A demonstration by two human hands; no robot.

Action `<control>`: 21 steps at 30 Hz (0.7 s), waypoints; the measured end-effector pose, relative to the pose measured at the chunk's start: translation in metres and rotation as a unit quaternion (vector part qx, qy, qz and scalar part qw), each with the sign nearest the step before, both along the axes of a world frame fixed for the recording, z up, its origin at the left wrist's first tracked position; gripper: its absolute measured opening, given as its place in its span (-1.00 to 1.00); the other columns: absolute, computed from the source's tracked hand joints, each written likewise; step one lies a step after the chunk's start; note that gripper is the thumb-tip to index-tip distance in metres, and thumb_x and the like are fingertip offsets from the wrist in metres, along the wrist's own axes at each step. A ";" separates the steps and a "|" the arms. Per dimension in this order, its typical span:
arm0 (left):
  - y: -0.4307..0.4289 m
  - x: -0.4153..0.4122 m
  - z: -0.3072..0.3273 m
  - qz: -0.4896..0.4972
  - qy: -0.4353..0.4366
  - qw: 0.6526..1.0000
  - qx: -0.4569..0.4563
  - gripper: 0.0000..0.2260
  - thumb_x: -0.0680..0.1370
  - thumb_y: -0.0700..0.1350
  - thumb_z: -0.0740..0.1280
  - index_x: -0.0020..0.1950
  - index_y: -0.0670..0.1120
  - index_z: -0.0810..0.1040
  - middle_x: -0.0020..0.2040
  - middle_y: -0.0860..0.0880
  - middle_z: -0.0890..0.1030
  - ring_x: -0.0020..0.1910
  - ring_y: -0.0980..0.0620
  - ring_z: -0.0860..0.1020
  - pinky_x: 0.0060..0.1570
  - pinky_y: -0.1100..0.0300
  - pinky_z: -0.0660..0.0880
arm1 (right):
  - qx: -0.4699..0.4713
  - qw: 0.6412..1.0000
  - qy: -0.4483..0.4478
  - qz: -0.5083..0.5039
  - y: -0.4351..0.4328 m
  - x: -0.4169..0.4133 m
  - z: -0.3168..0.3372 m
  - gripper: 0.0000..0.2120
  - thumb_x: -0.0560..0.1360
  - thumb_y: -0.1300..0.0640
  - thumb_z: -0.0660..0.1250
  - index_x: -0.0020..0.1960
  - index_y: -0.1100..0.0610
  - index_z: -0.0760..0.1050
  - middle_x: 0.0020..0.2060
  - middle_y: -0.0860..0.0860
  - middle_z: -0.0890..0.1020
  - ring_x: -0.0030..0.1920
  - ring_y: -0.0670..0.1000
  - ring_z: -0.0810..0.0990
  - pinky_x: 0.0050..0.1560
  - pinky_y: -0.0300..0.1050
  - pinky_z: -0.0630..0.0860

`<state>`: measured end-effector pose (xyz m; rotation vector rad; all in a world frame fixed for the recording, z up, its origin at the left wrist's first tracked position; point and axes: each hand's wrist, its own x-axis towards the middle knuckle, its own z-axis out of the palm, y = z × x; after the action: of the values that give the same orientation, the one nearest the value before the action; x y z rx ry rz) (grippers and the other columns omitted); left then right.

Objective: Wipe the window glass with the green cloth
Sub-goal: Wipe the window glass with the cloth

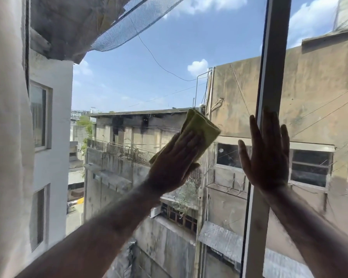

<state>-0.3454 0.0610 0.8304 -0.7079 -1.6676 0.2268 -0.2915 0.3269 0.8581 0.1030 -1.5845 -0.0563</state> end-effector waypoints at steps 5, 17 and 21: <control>-0.040 -0.004 0.064 -0.027 0.014 0.988 0.149 -0.51 0.75 -0.02 0.11 0.66 -0.18 0.22 0.67 -0.17 0.27 0.69 -0.15 0.20 0.63 -0.25 0.25 | 0.001 1.000 0.006 0.005 0.001 -0.003 0.000 -0.37 0.74 -0.07 0.10 0.74 0.16 0.14 0.74 0.23 0.08 0.76 0.21 0.07 0.69 0.34 0.19; -0.001 -0.012 0.068 -0.038 0.031 0.992 0.113 -0.50 0.76 -0.01 0.09 0.69 -0.11 0.15 0.70 -0.11 0.21 0.72 -0.08 0.13 0.66 -0.20 0.18 | -0.007 1.000 -0.003 -0.001 0.000 0.000 -0.001 -0.31 0.65 0.09 0.19 0.72 0.27 0.13 0.73 0.27 0.10 0.75 0.21 0.09 0.73 0.28 0.11; 0.032 0.005 0.068 -0.029 -0.002 0.948 0.316 -0.49 0.76 0.02 0.06 0.68 -0.14 0.15 0.71 -0.11 0.19 0.72 -0.08 0.12 0.70 -0.13 0.12 | -0.010 1.000 -0.005 0.005 0.000 -0.001 -0.001 -0.28 0.63 0.09 0.22 0.73 0.26 0.11 0.73 0.26 0.10 0.76 0.21 0.09 0.74 0.28 0.10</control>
<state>-0.3406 0.0934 0.8982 -0.2677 -1.5924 -0.3446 -0.2925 0.3270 0.8569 0.0965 -1.5930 -0.0318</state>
